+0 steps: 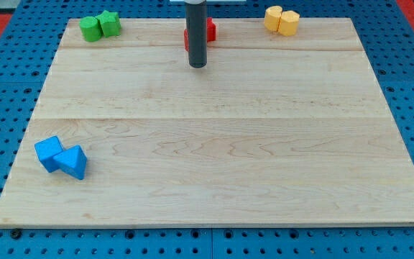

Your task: Move your arm to the top left corner of the board

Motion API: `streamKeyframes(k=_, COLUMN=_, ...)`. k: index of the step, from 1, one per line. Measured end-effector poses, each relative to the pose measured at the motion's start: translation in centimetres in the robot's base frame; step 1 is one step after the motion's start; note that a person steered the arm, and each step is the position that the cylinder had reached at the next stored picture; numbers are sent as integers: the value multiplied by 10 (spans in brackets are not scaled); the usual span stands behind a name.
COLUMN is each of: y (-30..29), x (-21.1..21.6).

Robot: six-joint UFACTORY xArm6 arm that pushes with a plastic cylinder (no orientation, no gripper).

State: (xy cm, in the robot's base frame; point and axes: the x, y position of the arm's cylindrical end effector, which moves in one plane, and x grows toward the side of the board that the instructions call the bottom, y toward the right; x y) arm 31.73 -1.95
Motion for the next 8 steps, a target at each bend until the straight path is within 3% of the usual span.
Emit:
streamKeyframes(k=3, y=8, x=-9)
streamKeyframes(k=5, y=21, x=15)
streamKeyframes(k=6, y=-31, x=28)
streamKeyframes(k=8, y=-271, x=10)
